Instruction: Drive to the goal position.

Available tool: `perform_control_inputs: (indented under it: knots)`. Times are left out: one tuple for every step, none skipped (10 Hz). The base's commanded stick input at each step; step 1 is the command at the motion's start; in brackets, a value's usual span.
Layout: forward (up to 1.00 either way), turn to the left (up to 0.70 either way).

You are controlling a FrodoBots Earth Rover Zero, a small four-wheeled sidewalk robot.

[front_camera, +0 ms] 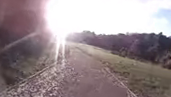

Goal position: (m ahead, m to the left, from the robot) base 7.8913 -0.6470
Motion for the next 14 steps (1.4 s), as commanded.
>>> perform_control_inputs:
  knots:
    - [0.85, 0.00]
    - [0.85, 0.00]
    - [0.85, 0.00]
    - [0.85, 0.00]
    - [0.85, 0.00]
    - [0.85, 0.00]
    - [0.85, 0.00]
    - [0.85, 0.00]
    - [0.85, 0.00]
    - [0.85, 0.00]
    - [0.85, 0.00]
    - [0.85, 0.00]
    - [0.85, 0.00]
    - [0.85, 0.00]
